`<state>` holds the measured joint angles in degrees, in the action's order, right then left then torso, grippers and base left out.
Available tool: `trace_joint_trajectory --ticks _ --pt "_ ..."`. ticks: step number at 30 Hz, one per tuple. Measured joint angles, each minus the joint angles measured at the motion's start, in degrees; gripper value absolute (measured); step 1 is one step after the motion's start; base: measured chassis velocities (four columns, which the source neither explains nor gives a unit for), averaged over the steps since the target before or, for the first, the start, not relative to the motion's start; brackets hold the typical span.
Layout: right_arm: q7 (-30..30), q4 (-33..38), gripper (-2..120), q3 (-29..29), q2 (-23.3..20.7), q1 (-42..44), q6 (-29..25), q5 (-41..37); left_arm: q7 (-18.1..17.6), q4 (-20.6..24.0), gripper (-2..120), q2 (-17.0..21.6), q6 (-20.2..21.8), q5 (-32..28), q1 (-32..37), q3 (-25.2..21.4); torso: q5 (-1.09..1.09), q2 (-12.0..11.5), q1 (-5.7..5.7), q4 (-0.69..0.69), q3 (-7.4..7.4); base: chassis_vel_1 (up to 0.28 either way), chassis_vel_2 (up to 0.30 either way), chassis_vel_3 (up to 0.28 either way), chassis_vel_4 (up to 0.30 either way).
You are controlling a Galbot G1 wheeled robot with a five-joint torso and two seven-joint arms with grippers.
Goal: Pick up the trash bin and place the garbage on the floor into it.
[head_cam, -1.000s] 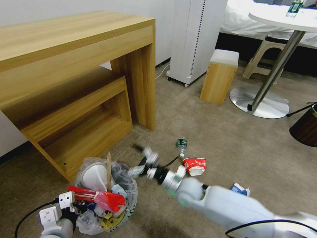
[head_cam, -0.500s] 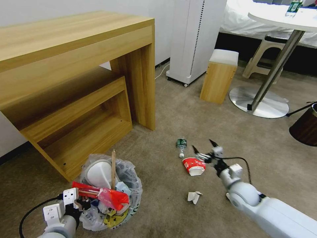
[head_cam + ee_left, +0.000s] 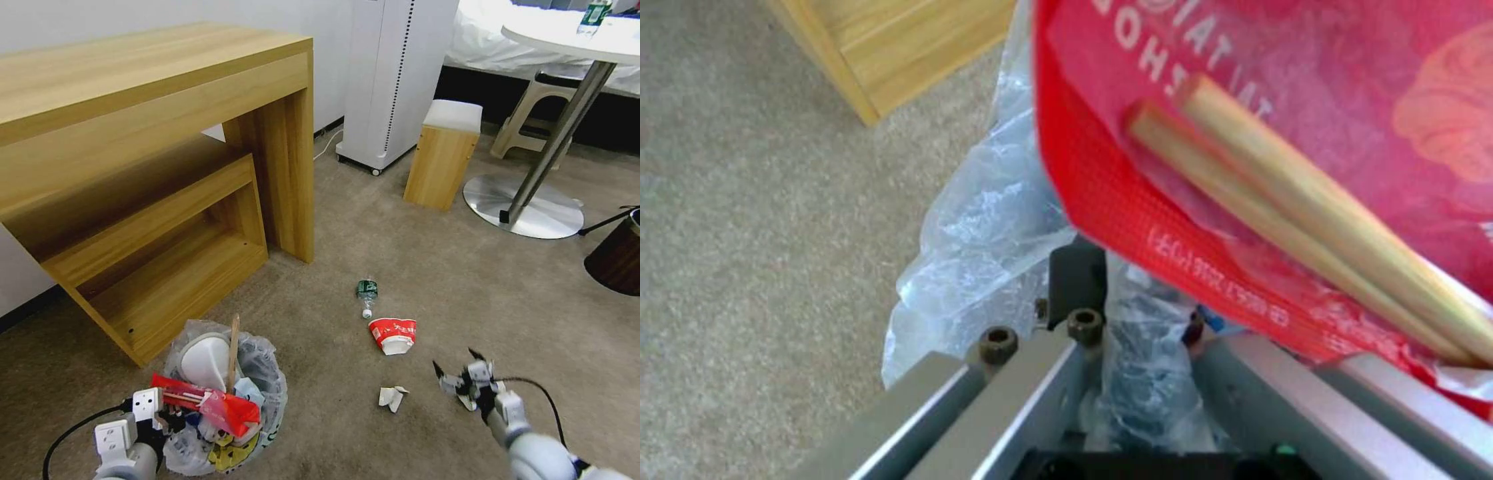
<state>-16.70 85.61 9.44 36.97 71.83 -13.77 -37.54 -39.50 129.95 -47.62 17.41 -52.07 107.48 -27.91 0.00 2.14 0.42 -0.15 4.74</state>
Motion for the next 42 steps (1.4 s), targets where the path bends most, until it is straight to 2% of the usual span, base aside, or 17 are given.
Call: trace_joint_trajectory --ticks 2,4,12,16,33,42 --pt "0.79 -1.36 100 0.96 1.23 -1.19 -0.45 -0.35 0.01 -0.27 0 -0.13 -0.04 0.09 -0.1 0.14 -0.04 0.0 0.0 0.0 0.0 0.0 0.0 0.0 0.0" --pt "3.48 -4.95 100 3.98 5.43 -5.59 -2.3 -1.34 -0.03 -0.81 0 -0.64 -0.12 0.31 -0.44 0.61 0.03 -0.01 0.0 0.03 0.0 0.0 0.0 0.0 0.0" --pt "5.71 -9.91 100 9.94 10.41 -12.28 -1.65 -1.78 -0.31 -1.21 0 -0.89 -0.21 0.64 0.02 0.43 -0.01 -0.01 0.01 0.03 0.0 0.0 0.0 0.0 0.0" --pt "6.93 -12.79 100 10.82 11.76 -13.19 -1.39 -2.41 -0.3 -1.26 0 -1.34 -0.24 1.07 0.22 0.42 -0.01 -0.01 0.0 0.02 0.0 0.0 0.0 0.0 0.0" --pt "9.04 -14.15 100 11.72 14.28 -11.55 0.29 -4.93 -0.37 -2.11 0 -2.65 -0.38 2.5 0.44 1.03 0.0 -0.01 0.0 0.02 0.0 0.0 0.0 0.0 0.0" --pt "9.69 -17.17 100 12.22 16.03 -12.24 0.9 -7.91 -0.27 -2.85 0 -3.04 -0.61 3.36 0.1 1.76 0.0 0.0 0.0 0.03 0.0 0.0 0.0 0.0 0.0"
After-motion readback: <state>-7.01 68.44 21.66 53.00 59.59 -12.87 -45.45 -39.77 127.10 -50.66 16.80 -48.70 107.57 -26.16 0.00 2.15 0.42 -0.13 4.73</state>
